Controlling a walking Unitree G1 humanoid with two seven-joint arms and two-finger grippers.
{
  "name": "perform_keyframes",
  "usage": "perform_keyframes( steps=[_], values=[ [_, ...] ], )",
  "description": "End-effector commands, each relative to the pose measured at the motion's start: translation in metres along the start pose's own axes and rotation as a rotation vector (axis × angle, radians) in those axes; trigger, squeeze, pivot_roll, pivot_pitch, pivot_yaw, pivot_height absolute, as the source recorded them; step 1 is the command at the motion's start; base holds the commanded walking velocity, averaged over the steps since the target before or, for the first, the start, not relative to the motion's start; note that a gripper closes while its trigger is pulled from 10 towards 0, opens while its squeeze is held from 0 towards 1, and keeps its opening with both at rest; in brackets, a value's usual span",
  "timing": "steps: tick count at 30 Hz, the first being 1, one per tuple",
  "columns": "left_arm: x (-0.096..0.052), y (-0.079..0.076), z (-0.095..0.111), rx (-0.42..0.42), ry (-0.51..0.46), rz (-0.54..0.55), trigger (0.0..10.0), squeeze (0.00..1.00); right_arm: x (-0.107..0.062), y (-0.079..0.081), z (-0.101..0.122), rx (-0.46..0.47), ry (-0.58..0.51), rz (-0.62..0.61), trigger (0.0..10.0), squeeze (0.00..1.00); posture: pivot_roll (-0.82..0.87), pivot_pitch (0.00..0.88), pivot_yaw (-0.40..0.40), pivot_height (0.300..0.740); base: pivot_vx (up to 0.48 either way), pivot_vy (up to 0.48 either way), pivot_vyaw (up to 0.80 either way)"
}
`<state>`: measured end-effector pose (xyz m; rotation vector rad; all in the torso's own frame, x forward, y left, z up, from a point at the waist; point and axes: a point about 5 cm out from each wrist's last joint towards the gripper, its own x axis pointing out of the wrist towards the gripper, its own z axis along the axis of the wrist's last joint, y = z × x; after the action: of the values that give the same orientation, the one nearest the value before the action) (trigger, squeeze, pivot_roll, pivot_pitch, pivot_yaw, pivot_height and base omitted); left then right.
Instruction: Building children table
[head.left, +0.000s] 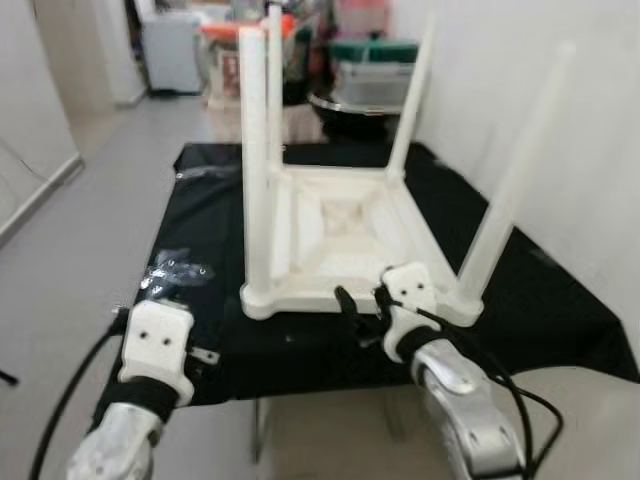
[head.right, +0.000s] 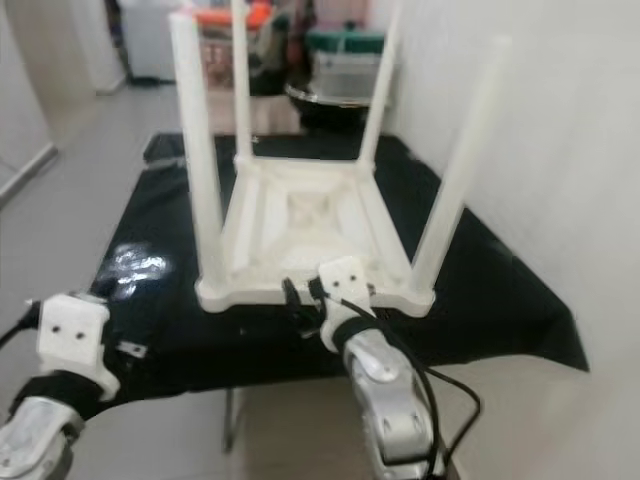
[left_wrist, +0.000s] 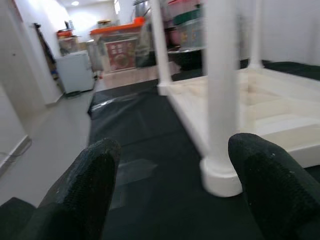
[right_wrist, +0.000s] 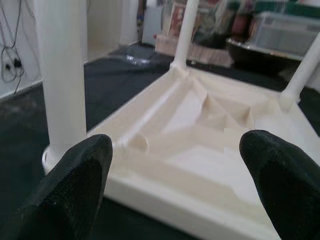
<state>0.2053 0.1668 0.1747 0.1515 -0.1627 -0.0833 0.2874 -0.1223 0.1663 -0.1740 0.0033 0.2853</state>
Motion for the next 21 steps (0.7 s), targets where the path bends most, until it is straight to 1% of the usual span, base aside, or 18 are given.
perform_keyframes(
  steps=[1,5,6,8,9,12,13,14,15,18,21],
  values=[
    [-0.001,0.0,-0.002,-0.002,0.024,-0.008,10.0,0.0,-0.001,-0.011,-0.006,0.008,0.025,-0.05,10.0,0.0,0.03,0.031,-0.047,0.74,0.0,0.0,0.0],
    [-0.006,0.008,-0.007,-0.036,0.057,0.04,10.0,0.0,0.004,-0.018,-0.009,0.007,0.05,-0.072,10.0,0.0,0.03,0.03,-0.05,0.74,0.0,0.0,0.0],
    [-0.007,0.012,-0.011,-0.069,0.071,0.065,10.0,0.0,0.006,-0.02,-0.011,0.018,0.065,-0.071,10.0,0.0,0.04,0.032,-0.052,0.74,0.0,0.0,-0.8],
    [-0.007,0.012,-0.012,-0.08,0.073,0.072,10.0,0.0,0.006,-0.02,-0.011,0.016,0.066,-0.071,10.0,0.0,0.04,0.032,-0.052,0.74,0.0,0.0,-0.8],
    [-0.006,0.013,-0.014,-0.103,0.078,0.088,10.0,0.0,0.007,-0.02,-0.011,0.016,0.059,-0.063,10.0,0.0,0.04,0.032,-0.054,0.74,0.0,0.0,0.0],
    [-0.005,0.014,-0.015,-0.118,0.076,0.096,10.0,0.0,0.008,-0.018,-0.009,0.018,0.046,-0.04,10.0,0.0,0.04,0.033,-0.052,0.74,0.0,0.0,0.0],
    [-0.004,0.014,-0.015,-0.129,0.071,0.096,10.0,0.0,0.008,-0.015,-0.008,-0.01,0.039,0.004,10.0,0.0,0.04,0.039,-0.056,0.74,0.0,0.0,0.8],
    [-0.004,0.014,-0.015,-0.129,0.071,0.096,10.0,0.0,0.008,-0.015,-0.008,-0.01,0.039,0.004,10.0,0.0,0.04,0.039,-0.056,0.74,0.0,0.0,0.8],
    [-0.004,0.013,-0.014,-0.128,0.069,0.091,10.0,0.0,0.008,-0.015,-0.009,-0.035,0.042,0.02,10.0,0.0,0.04,0.039,-0.056,0.74,0.0,0.0,0.8],
    [-0.005,0.013,-0.013,-0.125,0.069,0.086,10.0,0.0,0.008,-0.013,-0.008,-0.051,0.041,0.043,10.0,0.0,0.04,0.044,-0.055,0.74,0.269,0.0,0.8],
    [-0.006,0.013,-0.012,-0.127,0.069,0.083,10.0,0.0,0.007,-0.016,-0.008,-0.034,0.042,0.027,10.0,0.0,0.04,0.047,-0.055,0.74,0.289,0.0,0.0]
  ],
)
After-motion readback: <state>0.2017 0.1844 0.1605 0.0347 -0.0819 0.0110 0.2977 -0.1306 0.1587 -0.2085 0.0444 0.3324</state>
